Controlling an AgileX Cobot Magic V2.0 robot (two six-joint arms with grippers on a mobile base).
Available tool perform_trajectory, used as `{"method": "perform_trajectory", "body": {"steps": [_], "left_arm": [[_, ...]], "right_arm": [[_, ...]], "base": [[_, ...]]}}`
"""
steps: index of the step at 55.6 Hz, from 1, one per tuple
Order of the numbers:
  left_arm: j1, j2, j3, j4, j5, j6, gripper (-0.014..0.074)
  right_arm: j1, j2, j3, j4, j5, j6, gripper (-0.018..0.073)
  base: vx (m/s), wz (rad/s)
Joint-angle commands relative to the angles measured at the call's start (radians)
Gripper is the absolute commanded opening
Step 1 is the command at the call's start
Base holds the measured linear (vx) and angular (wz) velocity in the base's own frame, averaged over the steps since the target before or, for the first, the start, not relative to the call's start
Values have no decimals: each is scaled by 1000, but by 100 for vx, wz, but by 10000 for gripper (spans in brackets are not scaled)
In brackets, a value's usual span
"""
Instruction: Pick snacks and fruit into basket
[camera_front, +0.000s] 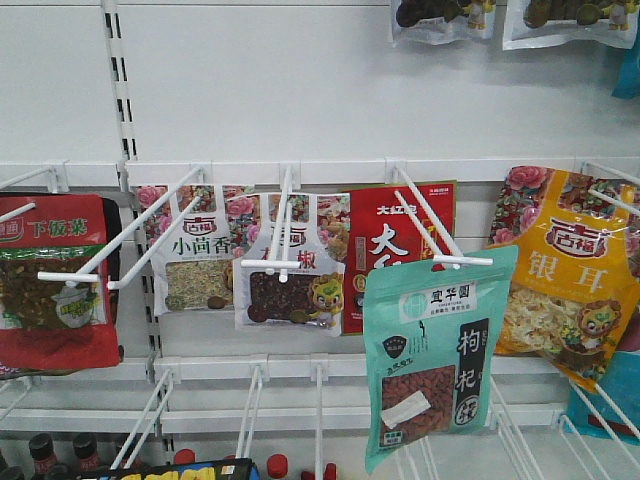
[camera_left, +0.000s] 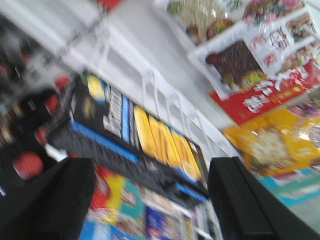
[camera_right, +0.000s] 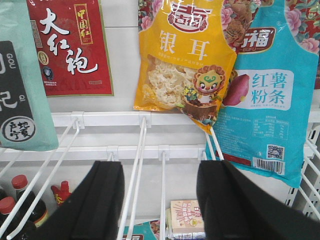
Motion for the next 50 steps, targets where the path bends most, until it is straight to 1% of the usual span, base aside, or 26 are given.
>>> {"method": "perform_trajectory", "body": {"steps": [1,4,7,11,15,20,25,32,35,39,50], "left_arm": [[-75,11,8,4,-97,-165,592],[-110,21,24,4,-95,-230,601],[-133,41,40,4,-99,-268,609],[-151,89,49,4,-107,-287,613],[-157,140,49,4,-151,-291,613],[-163,230,48,4,-270,-296,613],[-163,323,48,5,-377,-324,613],[-163,470,48,5,-554,-418,613],[-163,526,48,5,-643,-445,613],[-163,602,48,5,-726,-469,612],[-163,781,48,-6,-982,-469,612]], "right_arm": [[-2,10,-32,-3,-79,-7,414],[-2,10,-32,-3,-79,-7,414],[-2,10,-32,-3,-79,-7,414],[-2,10,-32,-3,-79,-7,414],[-2,10,-32,-3,-79,-7,414],[-2,10,-32,-3,-79,-7,414],[-2,10,-32,-3,-79,-7,414],[-2,10,-32,-2,-79,-7,414],[-2,10,-32,-2,-79,-7,414],[-2,10,-32,-2,-79,-7,414],[-2,10,-32,-2,-79,-7,414]], "base": [[0,0],[0,0],[0,0],[0,0],[0,0],[0,0],[0,0],[0,0],[0,0],[0,0],[0,0]]}}
